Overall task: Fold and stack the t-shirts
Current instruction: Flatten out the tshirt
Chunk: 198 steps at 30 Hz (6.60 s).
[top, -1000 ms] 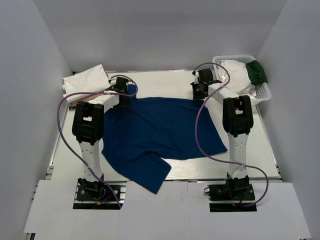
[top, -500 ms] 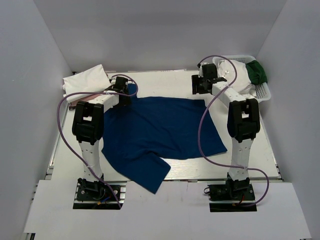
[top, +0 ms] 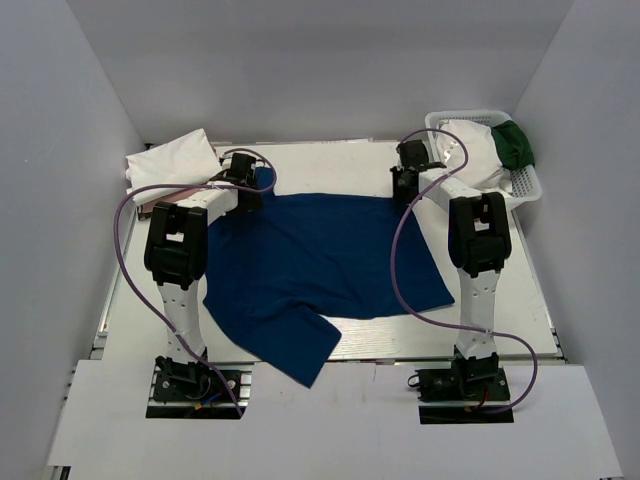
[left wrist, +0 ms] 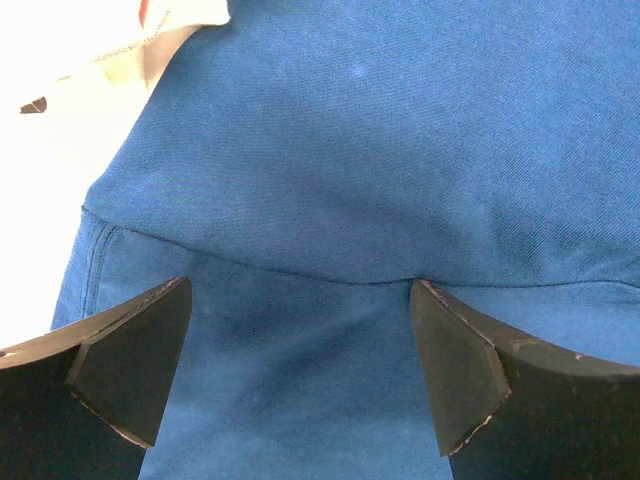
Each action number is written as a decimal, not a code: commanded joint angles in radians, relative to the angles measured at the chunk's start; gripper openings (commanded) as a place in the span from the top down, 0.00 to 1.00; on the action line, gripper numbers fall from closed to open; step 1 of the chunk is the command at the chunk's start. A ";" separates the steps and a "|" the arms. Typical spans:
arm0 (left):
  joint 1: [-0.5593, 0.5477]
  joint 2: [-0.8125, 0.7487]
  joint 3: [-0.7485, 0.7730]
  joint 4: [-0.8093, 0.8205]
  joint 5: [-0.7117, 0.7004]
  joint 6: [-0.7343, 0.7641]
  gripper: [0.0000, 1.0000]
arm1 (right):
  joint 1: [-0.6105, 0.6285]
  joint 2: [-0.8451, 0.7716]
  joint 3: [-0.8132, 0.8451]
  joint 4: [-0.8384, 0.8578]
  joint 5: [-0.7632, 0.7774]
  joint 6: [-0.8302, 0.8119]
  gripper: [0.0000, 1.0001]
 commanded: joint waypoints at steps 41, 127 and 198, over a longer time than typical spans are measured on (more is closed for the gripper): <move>-0.003 0.023 0.069 -0.029 0.035 -0.043 0.00 | 0.573 -0.649 -0.698 0.185 -0.032 -0.094 0.48; -0.014 0.253 0.393 -0.073 0.030 0.116 0.00 | 0.017 0.044 0.131 0.040 -0.088 0.179 0.10; 0.063 0.399 0.611 -0.427 0.367 0.152 0.00 | 0.014 -0.405 -0.718 0.322 -0.230 0.306 0.10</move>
